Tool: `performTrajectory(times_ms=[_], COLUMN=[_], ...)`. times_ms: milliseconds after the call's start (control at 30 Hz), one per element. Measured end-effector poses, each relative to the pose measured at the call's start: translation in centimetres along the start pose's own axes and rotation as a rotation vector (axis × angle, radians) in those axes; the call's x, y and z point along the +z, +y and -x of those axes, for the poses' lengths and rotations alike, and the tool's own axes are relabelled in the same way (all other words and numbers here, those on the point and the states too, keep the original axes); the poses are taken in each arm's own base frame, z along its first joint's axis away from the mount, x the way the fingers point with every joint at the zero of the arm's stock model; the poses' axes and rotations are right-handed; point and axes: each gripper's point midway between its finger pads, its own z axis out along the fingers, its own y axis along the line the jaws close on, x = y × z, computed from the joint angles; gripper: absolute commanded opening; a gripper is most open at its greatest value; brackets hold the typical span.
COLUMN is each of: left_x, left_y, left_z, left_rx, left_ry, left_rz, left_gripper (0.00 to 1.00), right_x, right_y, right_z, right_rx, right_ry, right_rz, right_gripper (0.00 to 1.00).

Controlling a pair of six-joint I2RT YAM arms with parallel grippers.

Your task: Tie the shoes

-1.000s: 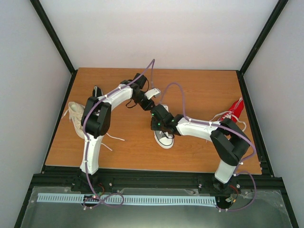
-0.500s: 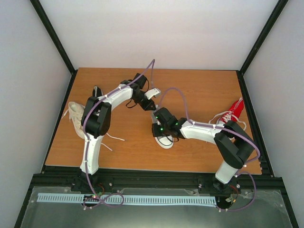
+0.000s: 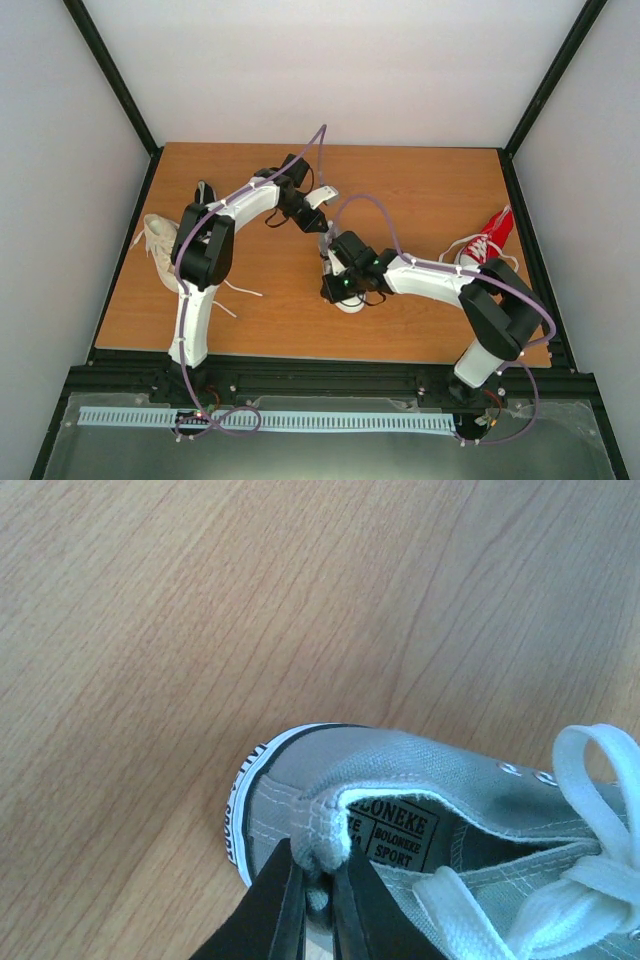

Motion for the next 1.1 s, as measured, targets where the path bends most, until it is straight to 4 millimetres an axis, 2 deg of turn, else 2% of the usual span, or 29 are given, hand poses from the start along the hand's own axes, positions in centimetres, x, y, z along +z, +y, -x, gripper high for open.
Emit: performTrajectory(times_ms=[67, 100, 233, 267, 333, 400, 467, 533, 633, 800, 967, 1100], left_x=[0.0, 0.0, -0.1, -0.1, -0.3, -0.6, -1.1, -1.7, -2.5, -3.7, -5.6, -5.3], left_y=[0.0, 0.0, 0.0, 0.1, 0.2, 0.3, 0.3, 0.3, 0.4, -0.2, -2.2, -3.0], left_z=[0.0, 0.0, 0.1, 0.2, 0.5, 0.8, 1.4, 2.1, 2.9, 2.4, 2.2, 1.6], left_rx=[0.0, 0.001, 0.018, 0.025, 0.045, 0.065, 0.084, 0.107, 0.134, 0.137, 0.098, 0.031], left_ry=[0.0, 0.0, 0.001, 0.0, -0.004, -0.005, -0.009, -0.017, -0.023, 0.002, -0.019, -0.018], left_rz=[0.0, 0.0, 0.002, 0.004, 0.013, 0.02, 0.028, 0.038, 0.059, 0.071, 0.041, -0.003], left_gripper=[0.01, 0.06, 0.31, 0.4, 0.52, 0.62, 0.71, 0.76, 0.79, 0.79, 0.69, 0.68], right_x=[-0.2, -0.4, -2.3, -3.1, -5.6, -8.9, -11.6, -13.0, -12.3, -8.5, -6.5, -5.8], right_y=[0.3, 0.6, 2.9, 3.4, 4.0, 2.9, 0.7, -1.7, -4.3, -8.0, -8.7, -8.8], right_z=[-0.3, -0.4, 0.6, 1.2, 2.7, 4.9, 7.0, 8.5, 9.4, 8.9, 9.8, 10.4], right_rx=[-0.018, -0.031, -0.116, -0.129, -0.144, -0.121, -0.076, -0.024, 0.042, 0.163, 0.194, 0.201], right_ry=[0.024, 0.039, 0.067, 0.053, 0.001, -0.09, -0.182, -0.242, -0.262, -0.216, -0.226, -0.248], right_rz=[0.011, 0.02, 0.089, 0.104, 0.147, 0.174, 0.161, 0.136, 0.129, 0.147, 0.196, 0.225], right_gripper=[0.4, 0.46, 0.57, 0.59, 0.61, 0.61, 0.63, 0.65, 0.7, 0.72, 0.7, 0.68])
